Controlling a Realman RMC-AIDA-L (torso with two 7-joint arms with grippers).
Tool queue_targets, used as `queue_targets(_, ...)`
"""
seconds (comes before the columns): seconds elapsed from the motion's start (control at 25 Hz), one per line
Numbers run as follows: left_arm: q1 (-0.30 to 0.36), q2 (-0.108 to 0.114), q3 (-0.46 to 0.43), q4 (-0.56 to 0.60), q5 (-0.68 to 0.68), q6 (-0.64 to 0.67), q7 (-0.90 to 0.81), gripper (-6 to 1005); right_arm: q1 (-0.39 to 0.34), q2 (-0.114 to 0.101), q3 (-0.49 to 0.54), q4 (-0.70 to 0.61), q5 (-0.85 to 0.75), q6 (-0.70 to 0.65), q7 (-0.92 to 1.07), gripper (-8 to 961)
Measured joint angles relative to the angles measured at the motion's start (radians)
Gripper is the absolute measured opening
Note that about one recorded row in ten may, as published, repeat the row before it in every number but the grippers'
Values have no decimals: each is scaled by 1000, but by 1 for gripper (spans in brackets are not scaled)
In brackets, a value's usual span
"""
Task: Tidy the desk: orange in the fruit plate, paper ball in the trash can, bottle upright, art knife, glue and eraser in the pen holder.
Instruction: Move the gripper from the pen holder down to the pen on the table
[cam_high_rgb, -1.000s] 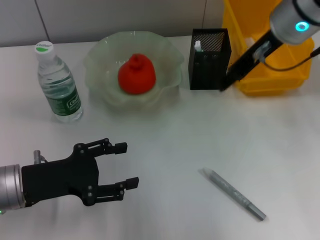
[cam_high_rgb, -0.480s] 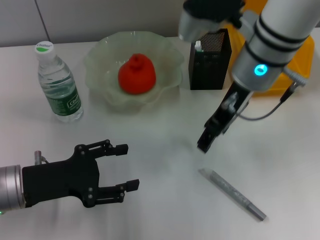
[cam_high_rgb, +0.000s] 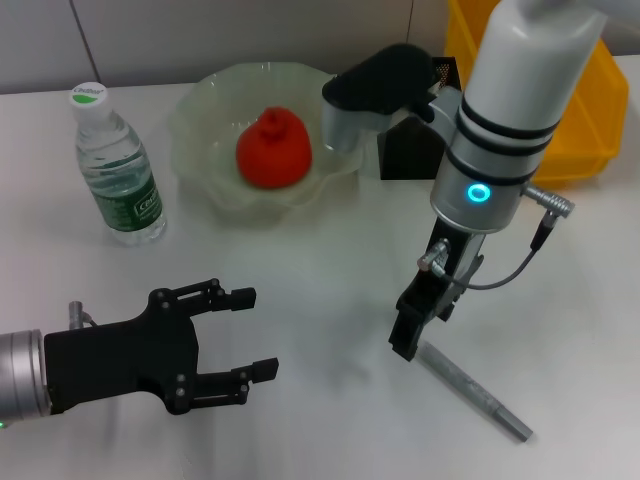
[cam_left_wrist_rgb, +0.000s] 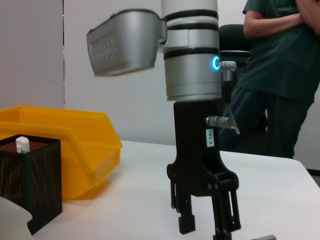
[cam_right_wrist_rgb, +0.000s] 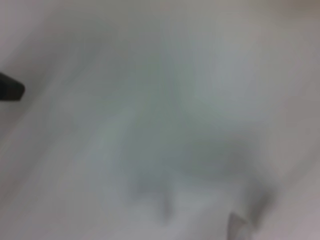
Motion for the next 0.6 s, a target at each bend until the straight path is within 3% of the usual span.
queue_targets(0.6,-4,-2,0,-5,-1,-5,12,788,29,0,-209,51,61,44,99,677)
